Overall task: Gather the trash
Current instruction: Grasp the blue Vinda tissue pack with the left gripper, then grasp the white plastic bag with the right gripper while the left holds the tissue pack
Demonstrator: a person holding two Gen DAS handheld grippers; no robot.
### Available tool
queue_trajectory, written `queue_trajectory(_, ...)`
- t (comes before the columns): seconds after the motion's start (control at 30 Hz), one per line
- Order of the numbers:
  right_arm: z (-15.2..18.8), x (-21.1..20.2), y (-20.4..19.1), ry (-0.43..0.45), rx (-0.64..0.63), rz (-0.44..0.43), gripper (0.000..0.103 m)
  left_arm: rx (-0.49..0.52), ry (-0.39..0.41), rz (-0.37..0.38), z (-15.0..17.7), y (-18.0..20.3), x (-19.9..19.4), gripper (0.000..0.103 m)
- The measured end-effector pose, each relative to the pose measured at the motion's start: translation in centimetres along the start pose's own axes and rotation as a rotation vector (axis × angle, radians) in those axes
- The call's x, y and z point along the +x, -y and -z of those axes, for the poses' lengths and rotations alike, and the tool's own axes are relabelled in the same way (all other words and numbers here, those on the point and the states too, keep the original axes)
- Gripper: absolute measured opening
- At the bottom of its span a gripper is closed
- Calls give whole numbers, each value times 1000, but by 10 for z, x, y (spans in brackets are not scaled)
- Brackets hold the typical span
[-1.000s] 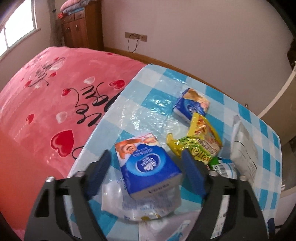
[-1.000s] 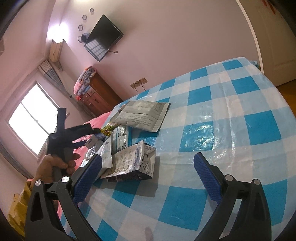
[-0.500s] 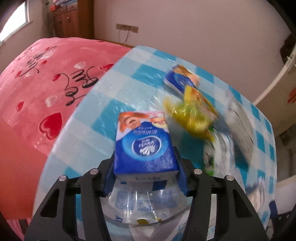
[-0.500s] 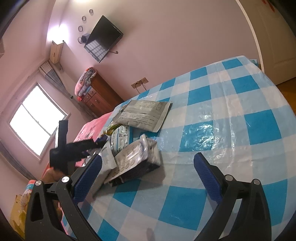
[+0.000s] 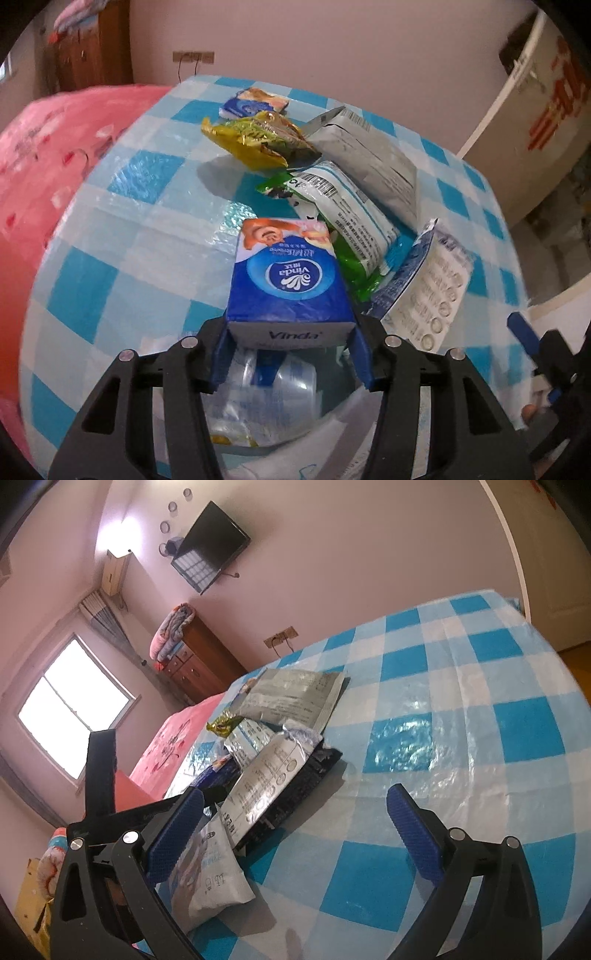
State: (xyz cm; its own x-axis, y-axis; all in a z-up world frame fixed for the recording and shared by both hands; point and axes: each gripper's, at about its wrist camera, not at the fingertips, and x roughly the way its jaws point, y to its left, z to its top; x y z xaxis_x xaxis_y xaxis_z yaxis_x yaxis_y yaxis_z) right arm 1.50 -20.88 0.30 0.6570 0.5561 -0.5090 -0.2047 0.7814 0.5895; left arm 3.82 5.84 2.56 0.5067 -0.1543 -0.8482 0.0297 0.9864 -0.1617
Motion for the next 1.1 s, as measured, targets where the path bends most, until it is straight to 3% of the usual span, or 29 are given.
queue_trajectory(0.23, 9, 18, -2, -90, 3, -16, 98, 61, 26, -30, -13, 2, 5, 62)
queue_trajectory(0.4, 15, 26, -4, -119, 1, -35, 98, 89, 7, -41, -17, 4, 14, 62)
queue_trajectory(0.53, 18, 27, -7, -140, 4, -84, 98, 83, 14, -59, -16, 2, 17, 54)
queue_trajectory(0.73, 27, 32, -27, -187, -56, -149, 97, 69, 27, -55, -14, 0, 15, 53)
queue_trajectory(0.8, 29, 34, -33, -199, -79, -158, 93, 61, 41, -52, -14, -1, 11, 53)
queue_trajectory(0.87, 33, 36, -37, -216, -91, -169, 82, 52, 61, -44, -13, -3, 3, 53)
queue_trajectory(1.1, 44, 43, -44, -283, -90, -232, 81, 25, 116, -33, -7, -15, -29, 53)
